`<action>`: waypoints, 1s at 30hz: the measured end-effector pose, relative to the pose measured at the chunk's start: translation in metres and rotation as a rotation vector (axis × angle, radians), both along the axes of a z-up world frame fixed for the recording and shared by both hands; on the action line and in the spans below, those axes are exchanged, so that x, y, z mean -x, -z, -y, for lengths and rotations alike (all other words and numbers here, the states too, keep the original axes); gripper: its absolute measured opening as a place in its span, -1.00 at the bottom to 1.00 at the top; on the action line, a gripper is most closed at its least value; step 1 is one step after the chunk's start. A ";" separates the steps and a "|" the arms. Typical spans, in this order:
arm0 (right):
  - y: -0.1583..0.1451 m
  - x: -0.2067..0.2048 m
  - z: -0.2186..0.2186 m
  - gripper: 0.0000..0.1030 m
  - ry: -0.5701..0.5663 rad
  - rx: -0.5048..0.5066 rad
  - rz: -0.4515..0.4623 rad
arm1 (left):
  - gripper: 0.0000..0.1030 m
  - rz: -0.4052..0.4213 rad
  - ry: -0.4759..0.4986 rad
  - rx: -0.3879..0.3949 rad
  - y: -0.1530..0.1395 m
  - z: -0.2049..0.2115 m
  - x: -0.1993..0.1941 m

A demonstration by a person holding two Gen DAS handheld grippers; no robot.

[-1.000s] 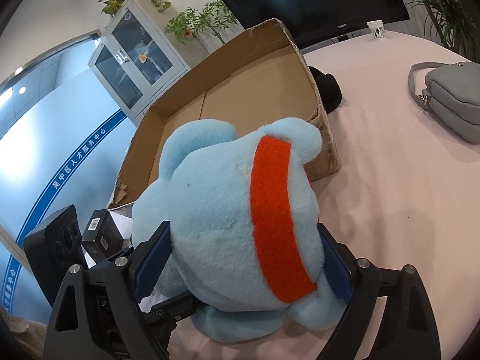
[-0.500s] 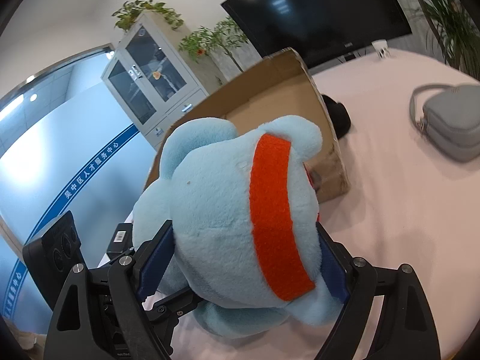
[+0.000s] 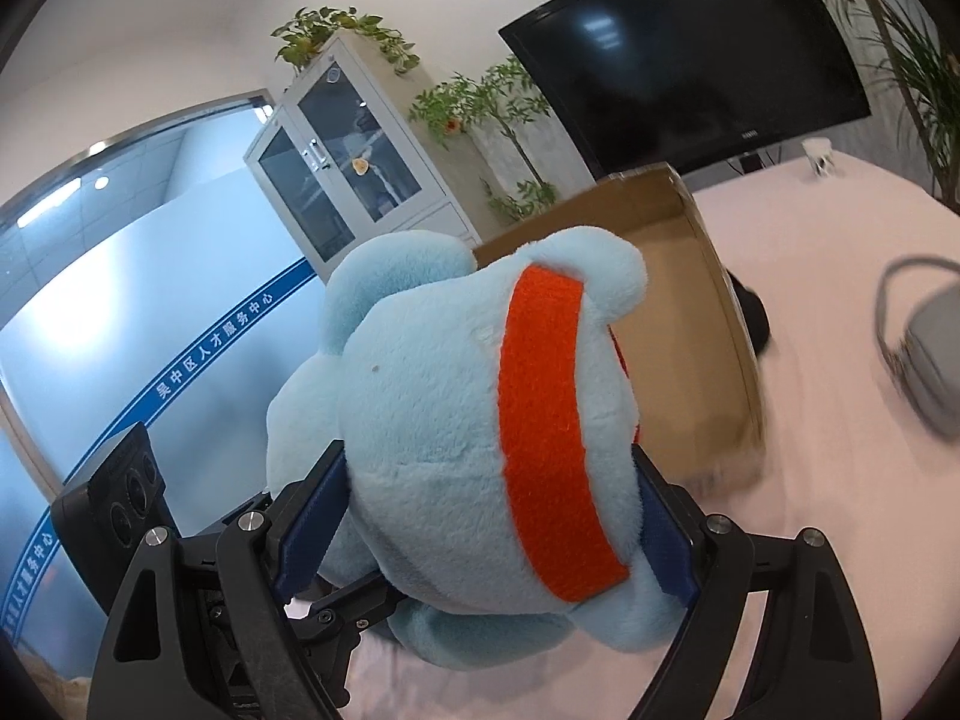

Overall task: Organize objects
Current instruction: 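Lower the plush toy into the cardboard box and open both grippers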

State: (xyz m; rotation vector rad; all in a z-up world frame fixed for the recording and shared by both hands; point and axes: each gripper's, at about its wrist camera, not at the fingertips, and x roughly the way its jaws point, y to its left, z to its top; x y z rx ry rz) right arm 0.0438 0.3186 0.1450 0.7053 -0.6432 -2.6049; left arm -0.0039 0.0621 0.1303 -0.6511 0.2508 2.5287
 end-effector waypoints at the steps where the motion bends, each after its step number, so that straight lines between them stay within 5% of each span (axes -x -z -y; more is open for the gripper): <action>1: -0.005 0.010 0.000 0.68 -0.001 0.000 0.000 | 0.42 0.000 0.000 0.002 -0.005 -0.001 0.012; 6: -0.020 0.069 -0.009 0.68 0.015 -0.020 0.011 | 0.43 0.045 0.003 -0.002 -0.011 -0.009 0.066; 10: -0.011 0.110 -0.014 0.68 0.037 -0.053 0.057 | 0.44 0.149 0.008 -0.004 0.012 -0.016 0.111; 19: 0.059 0.164 -0.031 0.69 0.092 -0.141 0.241 | 0.54 0.446 0.017 0.003 0.090 -0.035 0.158; 25: 0.059 0.167 -0.041 0.84 0.103 -0.156 0.238 | 0.71 0.360 -0.013 0.087 0.074 -0.036 0.141; 30: 0.027 0.145 -0.037 0.87 0.142 -0.212 0.151 | 0.86 0.193 -0.068 0.102 0.019 -0.006 0.102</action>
